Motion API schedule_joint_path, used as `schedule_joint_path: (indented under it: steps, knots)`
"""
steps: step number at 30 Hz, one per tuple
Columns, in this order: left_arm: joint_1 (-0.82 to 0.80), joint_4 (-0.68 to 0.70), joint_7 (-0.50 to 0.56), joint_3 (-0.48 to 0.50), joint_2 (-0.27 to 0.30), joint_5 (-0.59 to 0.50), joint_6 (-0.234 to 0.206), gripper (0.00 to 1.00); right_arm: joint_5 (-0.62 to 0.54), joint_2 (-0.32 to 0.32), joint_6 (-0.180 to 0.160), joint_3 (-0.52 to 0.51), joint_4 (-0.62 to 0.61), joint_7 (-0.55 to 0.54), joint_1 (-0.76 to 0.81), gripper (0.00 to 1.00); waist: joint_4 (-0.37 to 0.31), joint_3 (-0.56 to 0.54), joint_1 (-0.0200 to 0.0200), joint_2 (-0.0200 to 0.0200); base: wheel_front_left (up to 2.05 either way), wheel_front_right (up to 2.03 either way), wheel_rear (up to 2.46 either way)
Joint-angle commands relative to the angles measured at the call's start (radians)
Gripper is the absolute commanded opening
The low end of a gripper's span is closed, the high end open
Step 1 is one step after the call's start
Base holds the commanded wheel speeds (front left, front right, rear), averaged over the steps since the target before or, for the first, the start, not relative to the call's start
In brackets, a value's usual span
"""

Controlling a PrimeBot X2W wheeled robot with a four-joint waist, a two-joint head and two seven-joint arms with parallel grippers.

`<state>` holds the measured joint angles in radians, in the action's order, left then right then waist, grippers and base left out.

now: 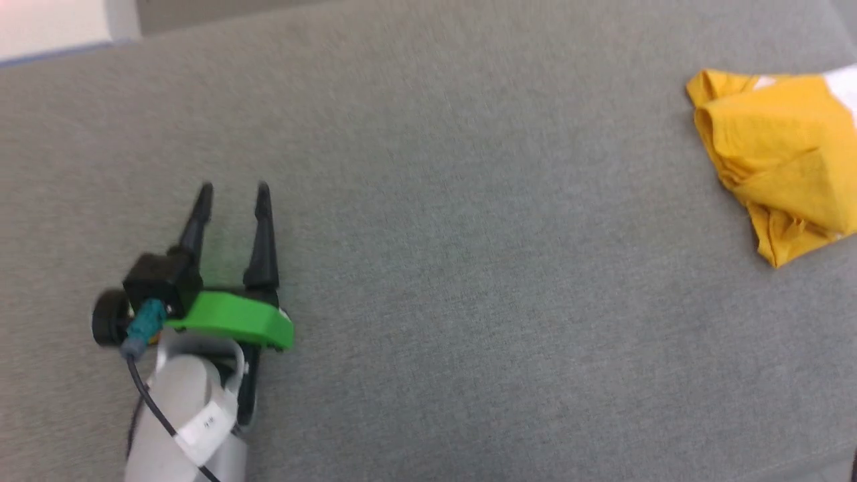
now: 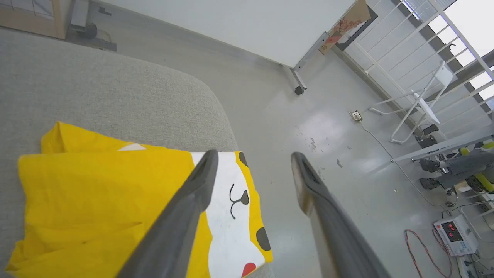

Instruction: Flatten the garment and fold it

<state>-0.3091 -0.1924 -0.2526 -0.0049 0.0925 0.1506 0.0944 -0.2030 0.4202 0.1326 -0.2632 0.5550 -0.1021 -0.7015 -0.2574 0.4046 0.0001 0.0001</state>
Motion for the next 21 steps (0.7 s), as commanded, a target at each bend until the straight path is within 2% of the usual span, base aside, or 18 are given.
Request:
schedule_joint_path:
  steps: [1, 10, 16, 21]
  knots:
    - [0.020, -0.010, -0.008, 0.004, -0.006, 0.010, -0.005, 1.00, 0.030, -0.014, -0.002, 0.004, -0.019, 0.027, 0.027, 1.00, 0.072, -0.155, -0.0001, -0.0001, 0.00, 0.00, 0.00]
    - [0.098, -0.029, -0.009, -0.015, -0.030, 0.036, -0.013, 1.00, 0.215, -0.117, -0.002, 0.027, -0.273, 0.147, 0.284, 1.00, 0.192, -0.316, -0.0001, -0.0001, 0.00, 0.00, 0.00]
    - [0.127, -0.051, -0.009, -0.029, -0.035, 0.056, -0.008, 1.00, 0.274, -0.226, -0.002, 0.052, -0.482, 0.166, 0.478, 1.00, 0.255, -0.358, -0.0001, -0.0001, 0.00, 0.00, 0.00]
    - [0.144, -0.070, -0.009, -0.049, -0.037, 0.062, -0.001, 1.00, 0.307, -0.293, -0.002, 0.098, -0.568, 0.177, 0.589, 1.00, 0.286, -0.378, -0.0001, -0.0001, 0.00, 0.00, 0.00]
